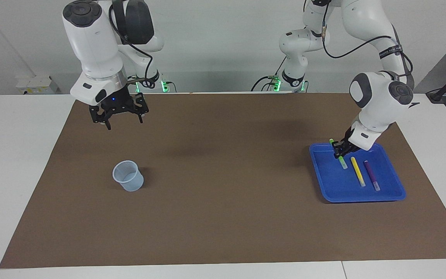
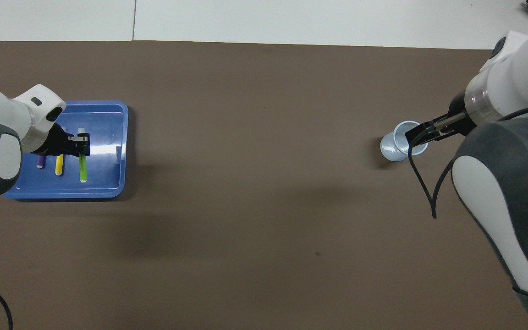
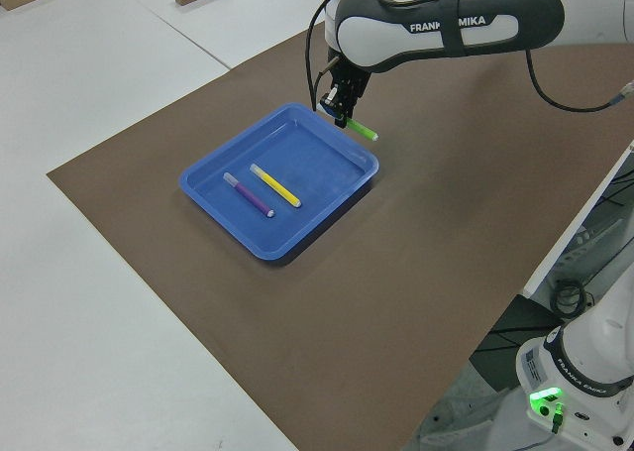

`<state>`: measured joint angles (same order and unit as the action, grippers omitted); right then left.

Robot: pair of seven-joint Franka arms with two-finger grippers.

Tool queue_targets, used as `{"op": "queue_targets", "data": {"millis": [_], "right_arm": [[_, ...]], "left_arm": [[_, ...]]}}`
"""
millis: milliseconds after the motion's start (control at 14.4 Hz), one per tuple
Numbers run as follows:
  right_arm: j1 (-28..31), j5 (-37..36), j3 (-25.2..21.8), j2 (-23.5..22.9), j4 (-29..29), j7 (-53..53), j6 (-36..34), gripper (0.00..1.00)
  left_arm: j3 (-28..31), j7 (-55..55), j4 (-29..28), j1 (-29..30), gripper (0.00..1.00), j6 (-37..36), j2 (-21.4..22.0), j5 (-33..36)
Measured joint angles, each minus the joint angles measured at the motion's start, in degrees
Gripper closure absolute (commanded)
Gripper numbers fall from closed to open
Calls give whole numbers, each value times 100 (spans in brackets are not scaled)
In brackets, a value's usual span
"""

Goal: Right arm passes pens to left for tray arrangement
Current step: 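Lower the green pen into the tray while the right gripper withdraws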

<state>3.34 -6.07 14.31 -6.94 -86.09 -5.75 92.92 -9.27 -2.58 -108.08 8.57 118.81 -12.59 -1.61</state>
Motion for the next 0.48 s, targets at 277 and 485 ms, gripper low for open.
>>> {"op": "queue_targets", "data": {"millis": [277, 485], "right_arm": [[-62, 9, 6, 102, -80, 62, 60, 0], [-159, 17, 9, 122, -89, 322, 52, 0]], "left_arm": [[-2, 173, 322, 9, 100, 223, -467, 220], [-38, 209, 339, 6, 100, 518, -680, 232]]}}
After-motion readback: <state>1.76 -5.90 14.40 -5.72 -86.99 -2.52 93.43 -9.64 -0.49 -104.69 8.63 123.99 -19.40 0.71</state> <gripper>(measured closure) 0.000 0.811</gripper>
